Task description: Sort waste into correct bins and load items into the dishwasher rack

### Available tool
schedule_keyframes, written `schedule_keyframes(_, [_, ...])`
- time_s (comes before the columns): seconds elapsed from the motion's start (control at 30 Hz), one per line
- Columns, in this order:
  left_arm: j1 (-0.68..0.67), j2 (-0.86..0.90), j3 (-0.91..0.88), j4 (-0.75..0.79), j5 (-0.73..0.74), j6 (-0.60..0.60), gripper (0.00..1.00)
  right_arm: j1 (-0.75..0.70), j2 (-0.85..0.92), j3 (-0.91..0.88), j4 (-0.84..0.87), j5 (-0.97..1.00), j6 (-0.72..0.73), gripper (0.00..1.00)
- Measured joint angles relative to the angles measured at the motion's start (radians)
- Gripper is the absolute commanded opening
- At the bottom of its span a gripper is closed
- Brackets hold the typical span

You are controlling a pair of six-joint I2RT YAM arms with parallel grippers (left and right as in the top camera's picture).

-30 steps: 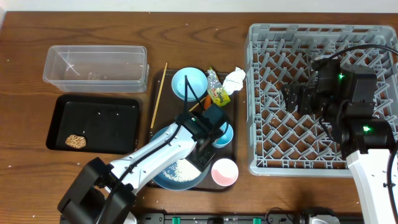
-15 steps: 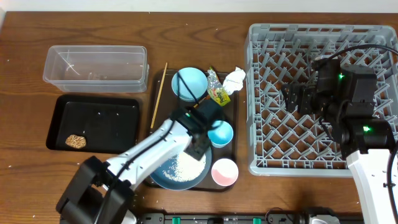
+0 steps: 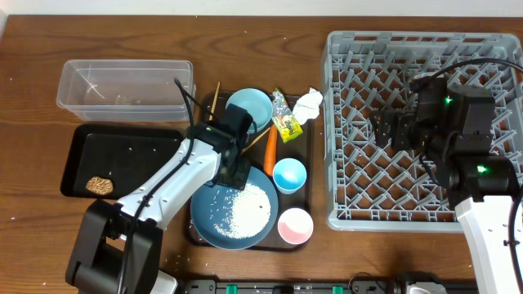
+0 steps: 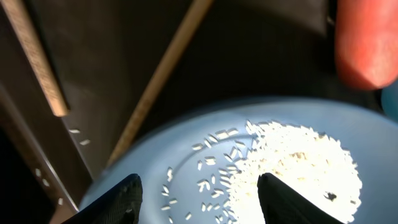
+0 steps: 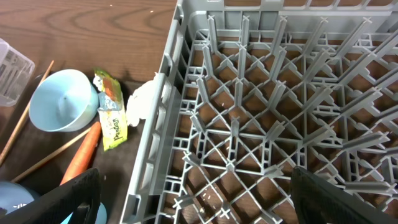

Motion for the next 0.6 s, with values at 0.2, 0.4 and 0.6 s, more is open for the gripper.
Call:
schedule_keyframes(0.2, [0.0, 0.0, -0.076, 0.01, 0.012, -0.007, 0.6, 0.0, 0.0, 0.0, -0.002, 0.0, 0.0, 0.91])
schedule_keyframes(0.4, [0.035, 0.005, -0.128, 0.067, 0.016, -0.017, 0.6, 0.0, 0.0, 0.0, -0.002, 0.0, 0.0, 0.91])
schedule_keyframes(0.6, [0.091, 0.006, -0.128, 0.094, -0.034, -0.018, 0.61, 0.0, 0.0, 0.0, -0.002, 0.0, 0.0, 0.91])
